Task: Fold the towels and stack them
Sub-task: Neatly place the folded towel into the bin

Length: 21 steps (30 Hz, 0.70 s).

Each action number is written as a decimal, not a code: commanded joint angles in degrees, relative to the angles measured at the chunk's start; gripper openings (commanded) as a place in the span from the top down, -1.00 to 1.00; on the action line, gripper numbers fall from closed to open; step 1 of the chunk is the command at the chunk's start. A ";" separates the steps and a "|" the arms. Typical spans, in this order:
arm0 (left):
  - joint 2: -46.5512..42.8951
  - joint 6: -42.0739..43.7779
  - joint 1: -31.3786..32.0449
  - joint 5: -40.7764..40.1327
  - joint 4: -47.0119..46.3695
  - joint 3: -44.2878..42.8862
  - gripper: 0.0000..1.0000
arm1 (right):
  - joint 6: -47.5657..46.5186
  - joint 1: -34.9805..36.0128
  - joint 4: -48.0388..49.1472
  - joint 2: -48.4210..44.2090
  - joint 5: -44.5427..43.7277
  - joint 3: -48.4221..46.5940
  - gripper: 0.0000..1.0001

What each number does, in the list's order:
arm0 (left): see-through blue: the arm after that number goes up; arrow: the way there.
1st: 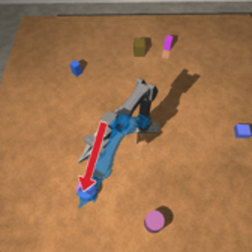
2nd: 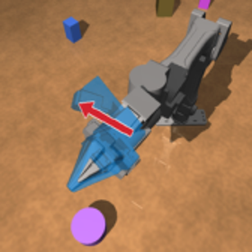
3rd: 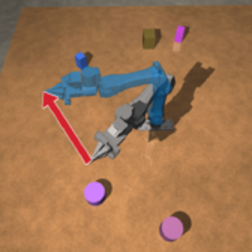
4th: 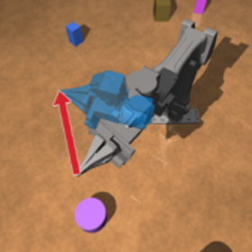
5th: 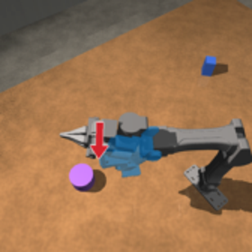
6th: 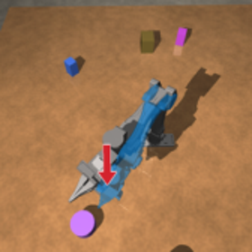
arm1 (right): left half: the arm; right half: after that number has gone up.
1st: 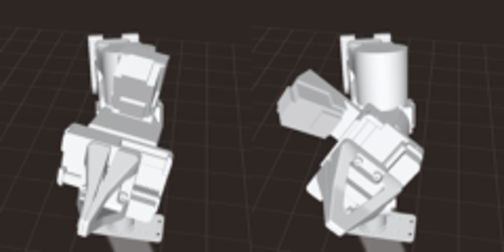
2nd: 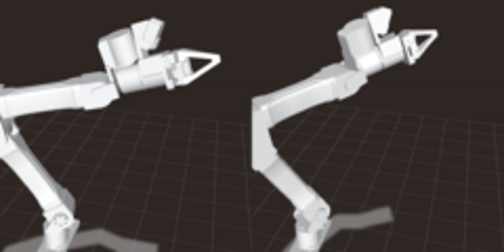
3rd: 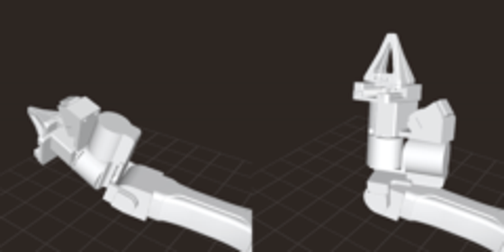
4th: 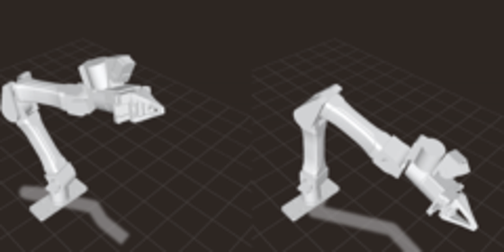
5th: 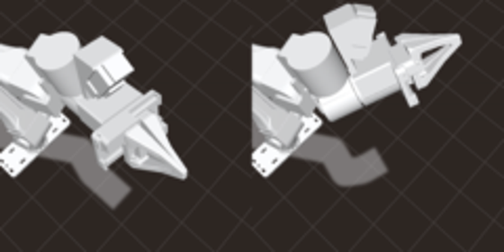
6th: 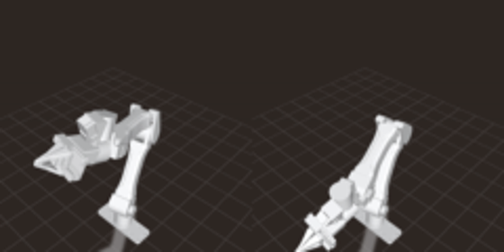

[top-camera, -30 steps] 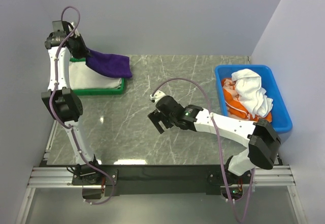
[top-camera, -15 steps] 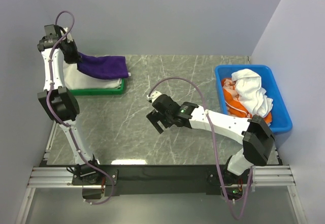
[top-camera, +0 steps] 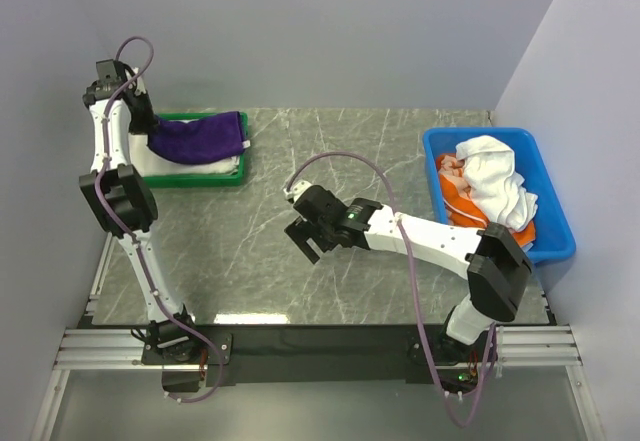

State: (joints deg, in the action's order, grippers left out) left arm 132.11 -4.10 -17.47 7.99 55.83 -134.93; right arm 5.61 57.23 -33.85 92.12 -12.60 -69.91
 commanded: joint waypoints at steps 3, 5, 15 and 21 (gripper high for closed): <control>0.16 3.31 -0.19 -5.61 -6.08 -0.60 0.94 | -0.68 0.69 -0.96 1.05 0.12 -3.30 -0.94; -0.28 3.48 -0.10 -5.88 -8.62 0.98 0.92 | -0.60 0.69 -1.05 1.48 0.38 -3.56 -0.94; 2.44 6.56 1.92 -10.97 -11.80 2.13 0.77 | -0.68 1.30 -1.57 2.81 0.65 -4.27 -0.94; 2.36 4.54 2.18 -18.78 -12.94 2.22 -0.10 | -0.33 1.21 -1.31 2.54 0.39 -4.27 -0.94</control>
State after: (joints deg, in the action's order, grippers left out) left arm 134.98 0.91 -15.11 -4.64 45.65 -132.90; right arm 5.23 58.15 -35.29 95.07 -11.97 -71.81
